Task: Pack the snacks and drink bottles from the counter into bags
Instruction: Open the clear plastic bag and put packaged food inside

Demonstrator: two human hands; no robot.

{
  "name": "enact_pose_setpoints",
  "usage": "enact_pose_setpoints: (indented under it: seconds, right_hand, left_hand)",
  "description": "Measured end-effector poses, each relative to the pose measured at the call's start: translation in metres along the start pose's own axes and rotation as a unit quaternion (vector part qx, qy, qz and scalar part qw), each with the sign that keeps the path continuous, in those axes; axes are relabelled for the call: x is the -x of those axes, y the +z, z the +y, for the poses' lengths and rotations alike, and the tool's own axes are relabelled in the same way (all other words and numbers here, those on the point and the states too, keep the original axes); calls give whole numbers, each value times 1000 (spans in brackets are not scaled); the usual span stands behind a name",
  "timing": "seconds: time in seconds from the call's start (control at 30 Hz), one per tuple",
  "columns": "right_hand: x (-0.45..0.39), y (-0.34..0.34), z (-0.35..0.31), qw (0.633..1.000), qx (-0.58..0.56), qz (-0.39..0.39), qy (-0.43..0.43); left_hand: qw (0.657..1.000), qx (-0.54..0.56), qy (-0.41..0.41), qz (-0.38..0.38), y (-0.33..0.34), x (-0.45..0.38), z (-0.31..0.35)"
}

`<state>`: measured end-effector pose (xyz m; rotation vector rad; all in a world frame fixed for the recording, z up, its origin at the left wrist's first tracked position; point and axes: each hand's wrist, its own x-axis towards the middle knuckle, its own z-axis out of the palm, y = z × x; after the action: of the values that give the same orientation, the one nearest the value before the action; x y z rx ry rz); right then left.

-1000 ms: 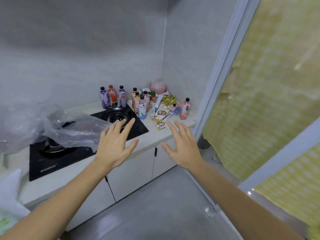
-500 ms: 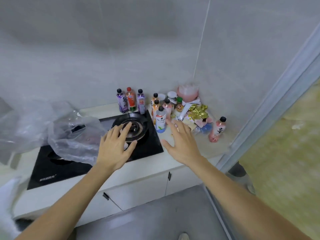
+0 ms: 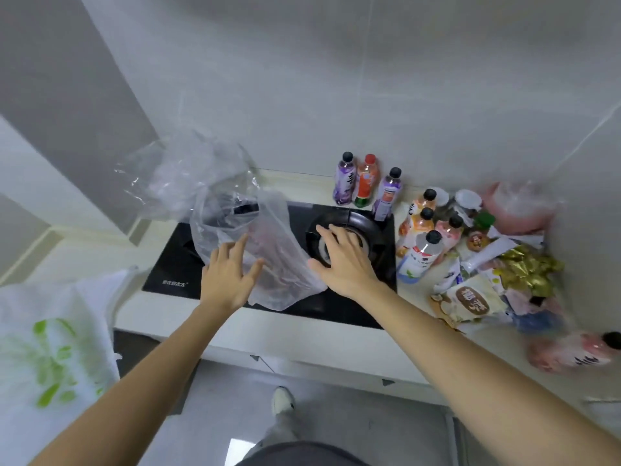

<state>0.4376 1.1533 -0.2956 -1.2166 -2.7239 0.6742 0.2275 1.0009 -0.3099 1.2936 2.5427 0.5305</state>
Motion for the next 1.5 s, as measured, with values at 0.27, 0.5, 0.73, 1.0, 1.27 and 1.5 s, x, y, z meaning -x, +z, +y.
enact_pose_setpoints:
  seconds: [0.27,0.5,0.73,1.0,1.27,1.5]
  right_hand:
    - [-105,45,-29,990,-49,-112,69]
    - [-155,67,-44,981,-95,-161,59]
    - [-153,64,-25,986,-142,-46,76]
    - [-93,21,20,981,-190,9,41]
    - [-33,-11,85,982,-175,77,-5]
    - [-5,-41,121,967,-251,49,14]
  left_hand:
    - [984,78,-158,-26,9,-71,-69]
    - [972,189,-132,-52,9,-109,-84]
    - [970,203,-131,39,-2,-101,-61]
    - [989,71,-119,43,-19,-75,-17]
    - [987,80,0,140,-12,-50,39]
    - [985,123,82,93,-3,-37,112]
